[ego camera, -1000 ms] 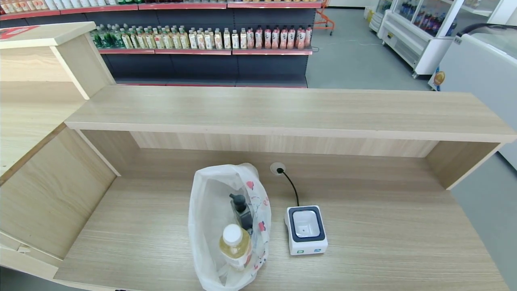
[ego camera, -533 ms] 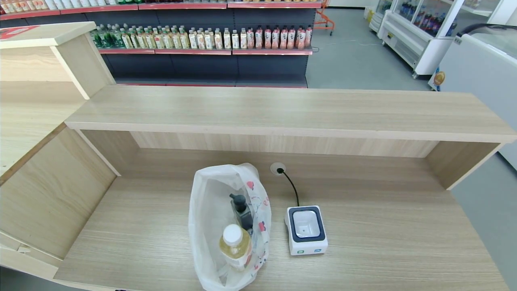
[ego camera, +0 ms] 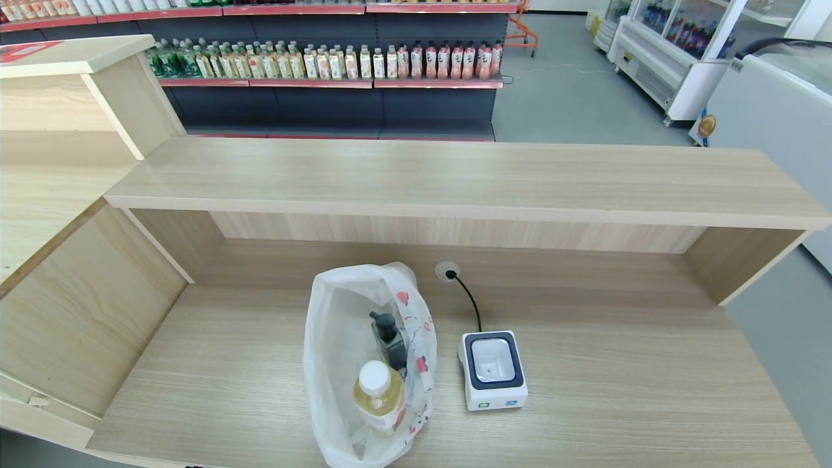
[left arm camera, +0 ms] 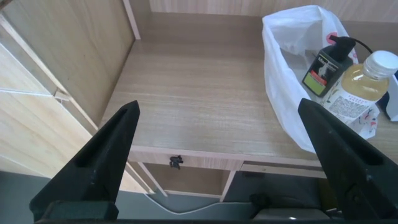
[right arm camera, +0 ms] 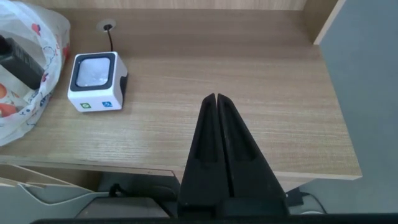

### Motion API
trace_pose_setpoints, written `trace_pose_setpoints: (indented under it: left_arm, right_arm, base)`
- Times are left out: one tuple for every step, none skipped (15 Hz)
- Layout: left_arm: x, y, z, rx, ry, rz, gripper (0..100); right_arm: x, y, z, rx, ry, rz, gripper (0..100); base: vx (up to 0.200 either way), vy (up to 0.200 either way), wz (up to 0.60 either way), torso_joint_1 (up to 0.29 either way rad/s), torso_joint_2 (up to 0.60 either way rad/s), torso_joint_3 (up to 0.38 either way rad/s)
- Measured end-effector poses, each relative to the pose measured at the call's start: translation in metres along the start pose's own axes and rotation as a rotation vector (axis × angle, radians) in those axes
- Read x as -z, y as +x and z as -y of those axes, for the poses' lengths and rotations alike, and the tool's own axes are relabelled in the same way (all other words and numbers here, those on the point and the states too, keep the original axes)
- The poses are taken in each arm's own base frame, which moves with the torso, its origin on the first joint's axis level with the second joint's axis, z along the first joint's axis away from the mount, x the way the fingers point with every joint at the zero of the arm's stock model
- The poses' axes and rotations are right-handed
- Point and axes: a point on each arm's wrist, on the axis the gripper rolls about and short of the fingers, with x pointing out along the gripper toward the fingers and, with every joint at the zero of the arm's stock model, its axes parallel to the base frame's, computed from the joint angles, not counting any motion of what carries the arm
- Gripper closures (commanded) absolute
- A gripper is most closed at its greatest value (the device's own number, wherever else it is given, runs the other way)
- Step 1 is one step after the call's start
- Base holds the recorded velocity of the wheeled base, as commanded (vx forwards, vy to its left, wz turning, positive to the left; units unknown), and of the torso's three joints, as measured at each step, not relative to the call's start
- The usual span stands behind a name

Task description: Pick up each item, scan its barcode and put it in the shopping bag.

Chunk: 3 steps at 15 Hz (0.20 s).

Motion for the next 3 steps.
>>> trace_pose_setpoints:
  left_arm:
    - [0.0000,0.0000,0.0000,0.000,0.000,0.000,0]
    - [0.0000,0.0000,0.0000,0.000,0.000,0.000,0]
    - [0.0000,0.0000,0.0000,0.000,0.000,0.000,0]
  right_arm:
    - [0.0000,0.0000,0.0000,0.001,0.000,0.000,100]
    - [0.0000,0.0000,0.0000,0.000,0.000,0.000,100]
    - [0.0000,0.0000,0.0000,0.000,0.000,0.000,100]
  base:
    - [0.000,0.000,0.00,0.000,0.00,0.000]
    - [0.000,0.000,0.00,0.000,0.00,0.000]
    - [0.000,0.000,0.00,0.000,0.00,0.000]
